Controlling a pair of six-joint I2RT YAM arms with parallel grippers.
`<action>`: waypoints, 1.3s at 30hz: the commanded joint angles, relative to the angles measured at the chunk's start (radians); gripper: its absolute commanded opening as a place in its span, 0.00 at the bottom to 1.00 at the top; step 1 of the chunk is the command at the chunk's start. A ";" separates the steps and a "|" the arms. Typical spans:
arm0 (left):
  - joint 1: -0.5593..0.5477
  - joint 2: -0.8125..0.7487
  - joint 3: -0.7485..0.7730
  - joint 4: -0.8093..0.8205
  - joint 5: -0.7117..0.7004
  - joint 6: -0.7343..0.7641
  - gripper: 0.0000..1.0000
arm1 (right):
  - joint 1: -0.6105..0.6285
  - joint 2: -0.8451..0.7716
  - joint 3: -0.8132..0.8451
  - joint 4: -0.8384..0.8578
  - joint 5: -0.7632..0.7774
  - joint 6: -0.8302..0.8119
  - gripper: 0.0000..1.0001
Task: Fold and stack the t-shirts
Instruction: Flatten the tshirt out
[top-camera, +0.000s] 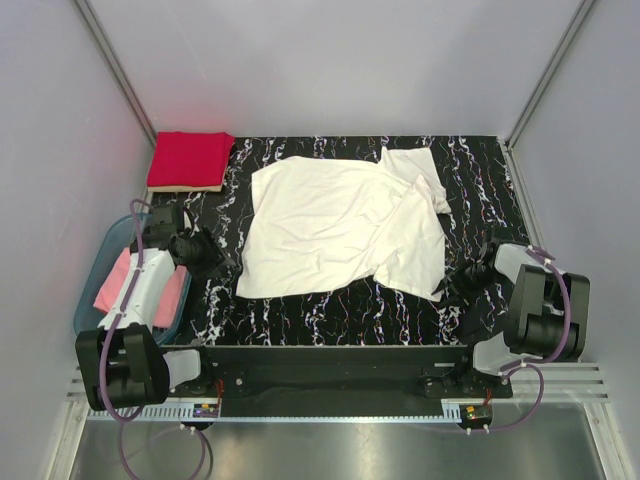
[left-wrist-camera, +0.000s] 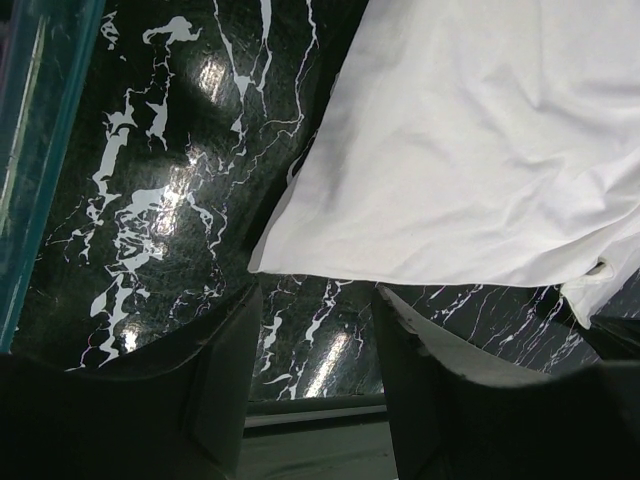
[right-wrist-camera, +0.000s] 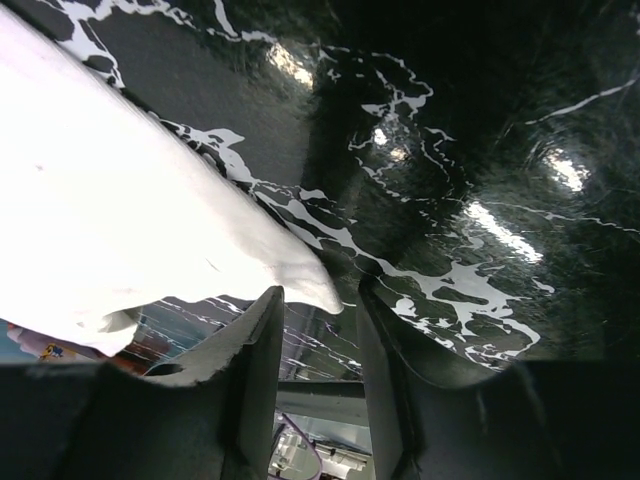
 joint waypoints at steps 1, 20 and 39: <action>0.008 -0.023 -0.013 0.019 -0.006 0.003 0.53 | 0.004 -0.004 -0.027 0.099 0.080 0.008 0.42; 0.013 0.105 -0.053 0.025 -0.035 -0.045 0.64 | 0.002 -0.142 -0.016 0.113 0.018 -0.040 0.00; -0.039 0.173 -0.185 0.128 -0.028 -0.114 0.53 | -0.033 -0.153 0.024 0.075 -0.023 -0.066 0.00</action>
